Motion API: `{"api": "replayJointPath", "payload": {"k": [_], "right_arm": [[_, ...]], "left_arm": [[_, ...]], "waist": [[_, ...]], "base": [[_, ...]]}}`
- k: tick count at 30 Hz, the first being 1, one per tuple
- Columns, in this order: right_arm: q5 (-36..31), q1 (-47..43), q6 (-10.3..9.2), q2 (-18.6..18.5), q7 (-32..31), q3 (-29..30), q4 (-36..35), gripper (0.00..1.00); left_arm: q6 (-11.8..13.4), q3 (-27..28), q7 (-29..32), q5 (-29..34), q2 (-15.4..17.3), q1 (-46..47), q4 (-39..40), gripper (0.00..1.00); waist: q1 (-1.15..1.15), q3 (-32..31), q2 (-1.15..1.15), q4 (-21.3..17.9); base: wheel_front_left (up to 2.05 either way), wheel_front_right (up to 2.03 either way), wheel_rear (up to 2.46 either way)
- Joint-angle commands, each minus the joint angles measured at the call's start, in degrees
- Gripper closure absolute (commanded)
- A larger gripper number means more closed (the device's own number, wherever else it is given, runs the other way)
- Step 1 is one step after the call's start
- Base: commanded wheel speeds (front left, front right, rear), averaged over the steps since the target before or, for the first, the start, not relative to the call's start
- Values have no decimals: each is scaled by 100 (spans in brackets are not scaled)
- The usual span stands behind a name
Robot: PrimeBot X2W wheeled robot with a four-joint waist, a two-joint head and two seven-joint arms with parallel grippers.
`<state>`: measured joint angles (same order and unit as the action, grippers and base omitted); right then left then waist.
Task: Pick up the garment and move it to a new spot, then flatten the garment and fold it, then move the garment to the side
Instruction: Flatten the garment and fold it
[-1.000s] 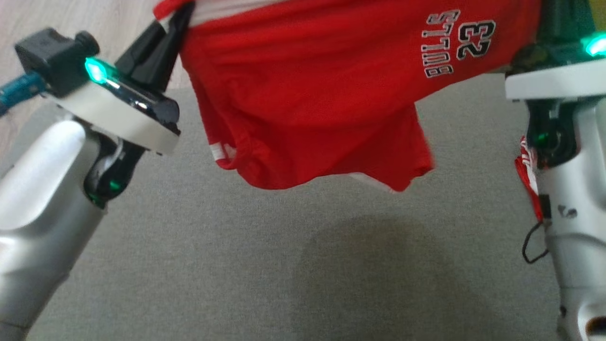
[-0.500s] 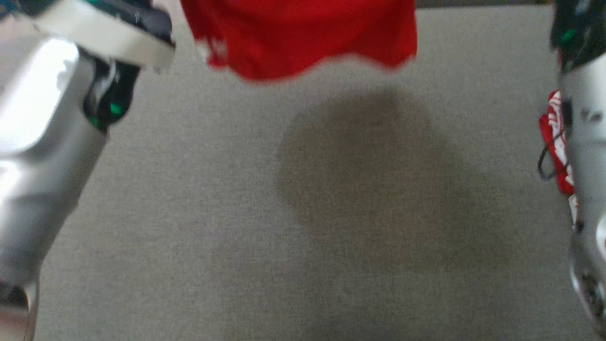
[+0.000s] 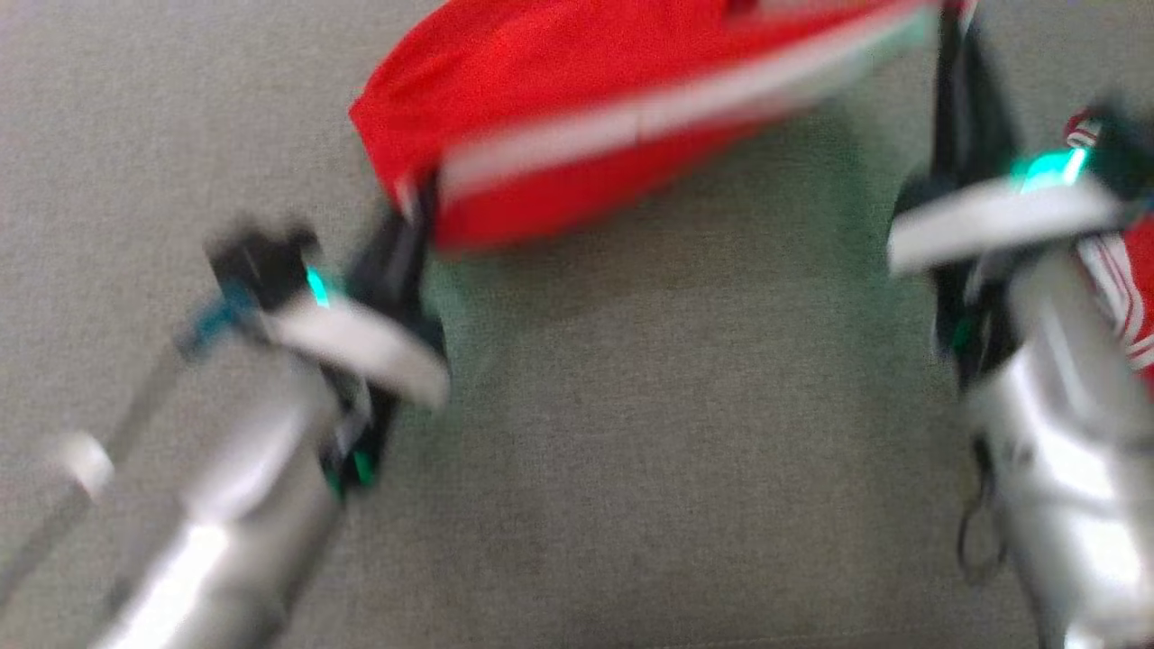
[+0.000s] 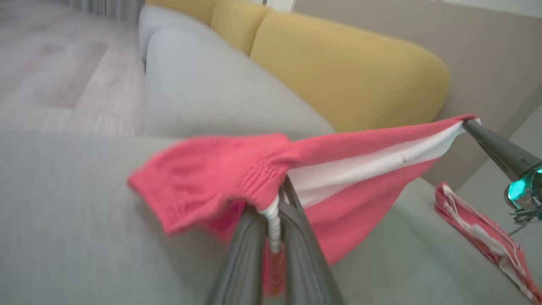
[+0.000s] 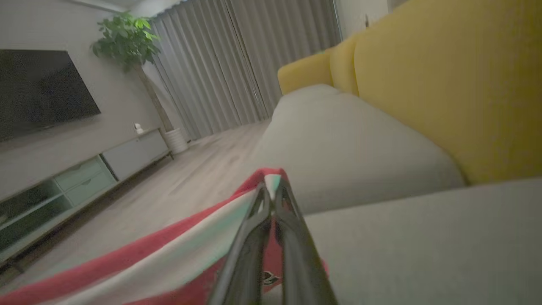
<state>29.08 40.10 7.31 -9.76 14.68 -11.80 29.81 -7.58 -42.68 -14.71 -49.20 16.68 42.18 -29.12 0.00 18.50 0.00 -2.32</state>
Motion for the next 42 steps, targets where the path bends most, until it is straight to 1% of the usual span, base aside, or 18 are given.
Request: {"api": "replayJointPath", "payload": {"k": [1, 3, 5, 9, 13, 18, 22, 25, 28, 32, 33, 38, 39, 42], "right_arm": [[89, -156, 18, -12, 30, -141, -313, 100], [239, -748, 18, -106, 31, -248, -481, 100], [385, -1278, 18, -171, 31, -285, -637, 100], [620, -2186, 18, -234, 31, -158, -1017, 100], [710, -2944, 18, -248, 31, -189, -1359, 100], [898, -3669, 18, -232, 31, -100, -1671, 100], [976, -4150, 18, -373, 31, -96, -1898, 100], [1067, -4335, 18, -463, 31, -41, -2100, 100], [1111, -4260, 18, -519, 22, 45, -2254, 100], [1035, -3619, 18, -588, -167, 32, -2249, 100], [972, -3141, 18, -551, -343, 81, -2067, 100], [590, -1744, 18, -386, -747, 28, -1478, 100], [590, -1744, 18, -386, -747, 28, -1478, 100], [351, -1005, 18, -255, -858, -2, -1013, 100]], "left_arm": [[9, 230, -28, 32, 98, -87, 176, 100], [9, 70, -28, 180, 20, -678, 279, 100], [9, 216, -28, 192, -84, -1208, 372, 100], [9, 412, -28, 341, -212, -2064, 671, 100], [9, 558, -29, 496, -227, -2765, 940, 100], [9, 707, -29, 538, -236, -3445, 1235, 100], [9, 626, -29, 604, -289, -3759, 1505, 100], [9, 616, -29, 584, -315, -3879, 1718, 100], [9, 694, -29, 543, -359, -3850, 1909, 100], [9, 776, -29, 525, -422, -3494, 1979, 100], [9, 813, -29, 515, -470, -3235, 1926, 100], [9, 1015, -29, 344, -737, -2549, 1700, 100], [9, 1015, -29, 344, -737, -2549, 1700, 100], [9, 1155, -29, 436, -863, -2156, 1420, 100]], "waist": [[0, -31, 0, -41], [0, -68, 0, -75], [0, -135, 0, -105], [0, -364, 0, -91], [0, -662, 0, -86], [0, -1088, 0, -63], [0, -1322, 0, 42], [0, -1410, 0, 114], [0, -1368, 0, 202], [0, -1126, 0, 331], [0, -983, 0, 414], [0, -538, 0, 657], [0, -538, 0, 657], [0, -313, 0, 816]], "base": [[0, 0, 0], [0, 0, 0], [0, 0, 0], [0, 0, 0], [0, 0, 0], [0, 0, 0], [0, 0, 0], [0, 0, 0], [0, 0, 0], [0, 0, 0], [0, 0, 0], [0, 0, 0], [0, 0, 0], [0, 0, 0]]}}
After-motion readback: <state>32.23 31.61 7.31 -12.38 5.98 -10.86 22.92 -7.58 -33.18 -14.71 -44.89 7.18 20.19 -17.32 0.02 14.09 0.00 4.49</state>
